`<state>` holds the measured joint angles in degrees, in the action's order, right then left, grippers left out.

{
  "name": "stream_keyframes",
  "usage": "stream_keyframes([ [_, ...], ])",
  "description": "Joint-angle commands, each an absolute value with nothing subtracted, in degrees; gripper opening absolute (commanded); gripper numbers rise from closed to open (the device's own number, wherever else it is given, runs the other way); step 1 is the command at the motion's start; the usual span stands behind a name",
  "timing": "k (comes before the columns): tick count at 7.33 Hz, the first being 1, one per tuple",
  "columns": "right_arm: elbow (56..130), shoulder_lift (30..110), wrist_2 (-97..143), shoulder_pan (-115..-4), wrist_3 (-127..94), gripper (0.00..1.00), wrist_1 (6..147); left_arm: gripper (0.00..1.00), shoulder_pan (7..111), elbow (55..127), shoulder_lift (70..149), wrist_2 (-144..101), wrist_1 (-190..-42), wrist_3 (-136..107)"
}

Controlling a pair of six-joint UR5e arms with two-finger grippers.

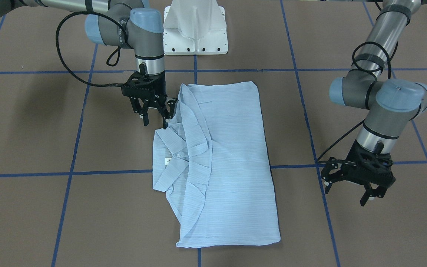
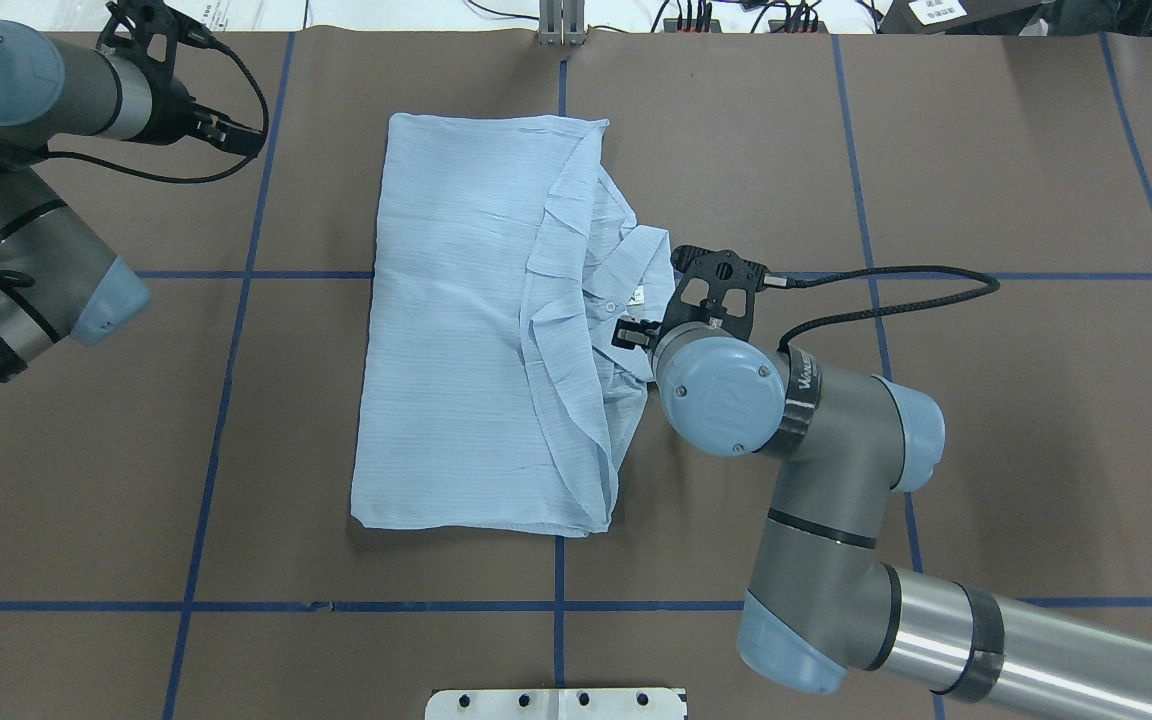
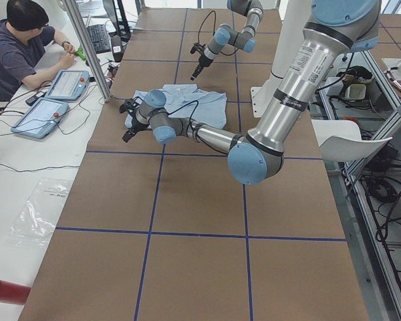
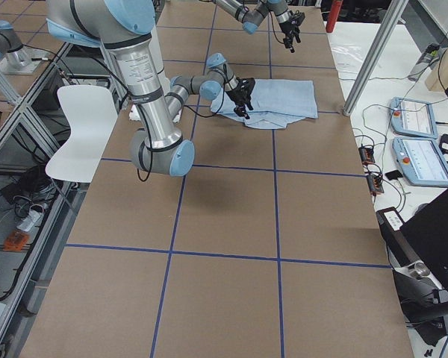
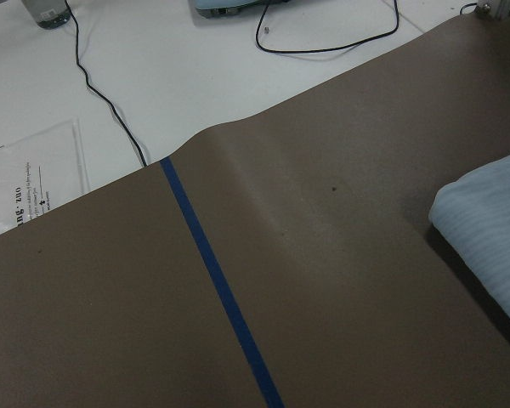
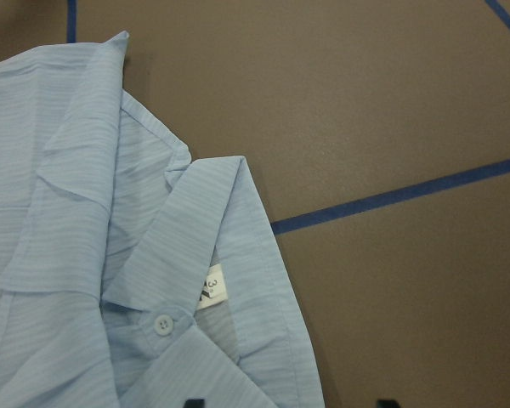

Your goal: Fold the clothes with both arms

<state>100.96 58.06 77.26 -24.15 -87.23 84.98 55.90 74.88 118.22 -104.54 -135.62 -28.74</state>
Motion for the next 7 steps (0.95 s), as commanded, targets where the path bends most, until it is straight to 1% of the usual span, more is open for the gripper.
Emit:
stream_keyframes([
  [1,94.7,48.1,80.2,-26.0,-83.8,1.00,92.2,1.00,55.9,74.9,118.2,-104.6,-135.5,-28.7],
  [3,79.1,36.4,81.6,-26.0,-78.9,1.00,93.2,1.00,55.9,74.9,118.0,-104.6,-135.6,-28.7],
  [6,63.8,25.7,85.4,-25.8,-75.7,1.00,97.1,1.00,56.0,74.8,118.0,-104.6,-135.6,-29.0],
  [7,62.6,25.1,85.6,-25.7,-74.5,1.00,97.2,1.00,56.0,74.8,118.0,-104.6,-135.7,-29.0],
])
